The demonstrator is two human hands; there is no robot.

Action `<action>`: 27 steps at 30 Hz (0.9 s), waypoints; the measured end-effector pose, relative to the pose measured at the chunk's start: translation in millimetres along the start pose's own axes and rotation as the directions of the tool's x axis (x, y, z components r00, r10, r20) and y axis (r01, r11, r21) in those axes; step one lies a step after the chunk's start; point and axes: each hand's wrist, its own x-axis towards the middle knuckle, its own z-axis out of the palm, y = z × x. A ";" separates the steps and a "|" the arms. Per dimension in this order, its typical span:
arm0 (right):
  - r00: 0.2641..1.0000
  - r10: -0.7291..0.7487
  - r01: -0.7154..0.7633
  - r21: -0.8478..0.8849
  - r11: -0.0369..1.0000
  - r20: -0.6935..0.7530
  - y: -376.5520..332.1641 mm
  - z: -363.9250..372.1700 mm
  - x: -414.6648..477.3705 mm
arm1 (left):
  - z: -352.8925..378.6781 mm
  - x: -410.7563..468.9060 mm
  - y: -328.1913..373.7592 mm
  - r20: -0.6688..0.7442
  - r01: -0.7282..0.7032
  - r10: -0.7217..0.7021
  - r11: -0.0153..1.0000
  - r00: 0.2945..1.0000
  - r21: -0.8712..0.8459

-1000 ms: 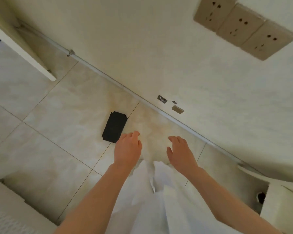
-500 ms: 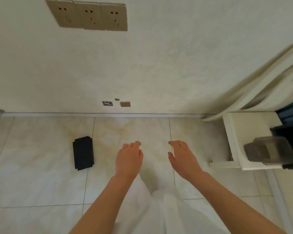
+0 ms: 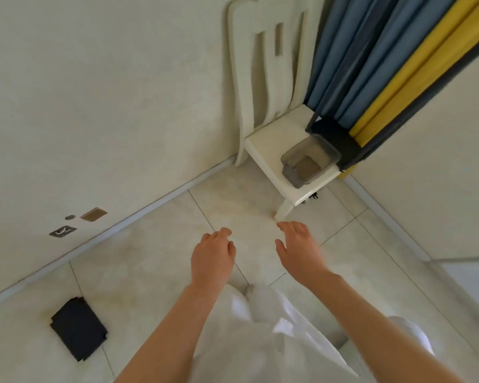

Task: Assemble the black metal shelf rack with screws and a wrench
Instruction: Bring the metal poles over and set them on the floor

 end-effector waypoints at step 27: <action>0.807 0.522 -0.484 0.196 0.853 -0.277 246.6 -196.2 119.2 | 53.2 257.6 336.8 0.256 -0.549 0.517 0.833 0.817 0.070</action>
